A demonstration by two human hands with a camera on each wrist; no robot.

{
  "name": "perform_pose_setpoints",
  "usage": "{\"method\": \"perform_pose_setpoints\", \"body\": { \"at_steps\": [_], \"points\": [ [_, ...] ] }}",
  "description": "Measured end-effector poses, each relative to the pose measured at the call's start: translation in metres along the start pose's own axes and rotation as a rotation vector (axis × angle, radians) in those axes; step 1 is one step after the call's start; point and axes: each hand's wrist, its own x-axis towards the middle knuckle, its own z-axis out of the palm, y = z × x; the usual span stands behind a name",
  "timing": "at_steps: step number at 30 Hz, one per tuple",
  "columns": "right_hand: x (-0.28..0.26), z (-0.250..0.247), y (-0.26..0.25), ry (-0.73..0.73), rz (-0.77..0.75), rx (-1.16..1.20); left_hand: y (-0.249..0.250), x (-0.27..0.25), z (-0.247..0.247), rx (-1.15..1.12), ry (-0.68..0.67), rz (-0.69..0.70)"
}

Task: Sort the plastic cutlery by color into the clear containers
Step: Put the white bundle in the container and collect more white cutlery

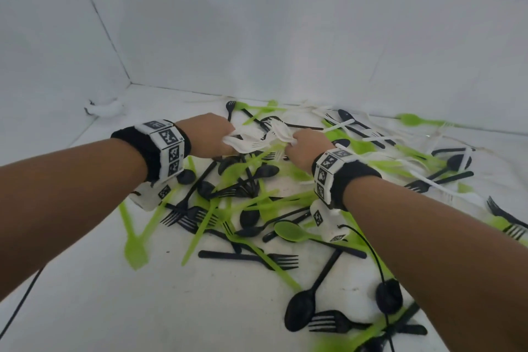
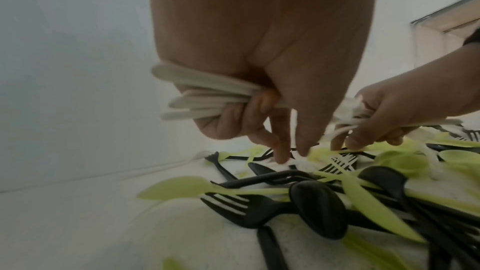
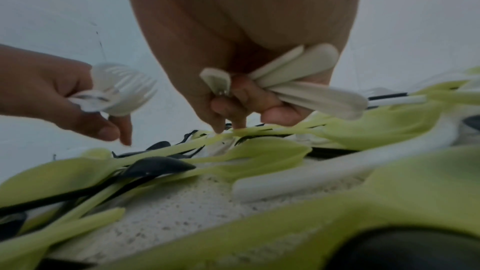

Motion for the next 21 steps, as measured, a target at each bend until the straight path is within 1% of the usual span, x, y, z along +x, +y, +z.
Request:
{"method": "perform_pose_setpoints", "body": {
  "at_steps": [3,6,8,10,12,15,17,18,21],
  "points": [
    [0.001,0.001,-0.003,-0.049,0.021,-0.059,-0.005,0.005,-0.001,-0.059,0.080,0.007],
    [-0.003,-0.003,-0.005,-0.054,0.062,-0.060,0.002,0.016,0.000,-0.106,0.117,0.026],
    [-0.003,-0.004,-0.003,-0.045,0.105,-0.031,0.011,0.026,0.003,-0.136,0.151,0.037],
    [-0.001,-0.004,0.001,-0.004,0.143,0.023,0.019,0.040,0.005,-0.171,0.170,0.034],
    [0.000,-0.005,0.006,0.048,0.197,0.110,0.026,0.053,0.007,-0.175,0.157,0.052],
    [0.000,-0.010,0.013,0.136,0.285,0.234,0.034,0.063,0.011,-0.076,0.052,0.119],
    [-0.001,-0.013,0.017,0.169,0.278,0.261,0.034,0.065,0.013,-0.052,0.043,0.152],
    [-0.001,-0.014,0.016,0.176,0.253,0.250,0.032,0.067,0.016,-0.058,0.076,0.165],
    [-0.002,-0.011,0.011,0.135,0.153,0.225,0.025,0.070,0.017,-0.016,0.120,0.140]
  ]
}}
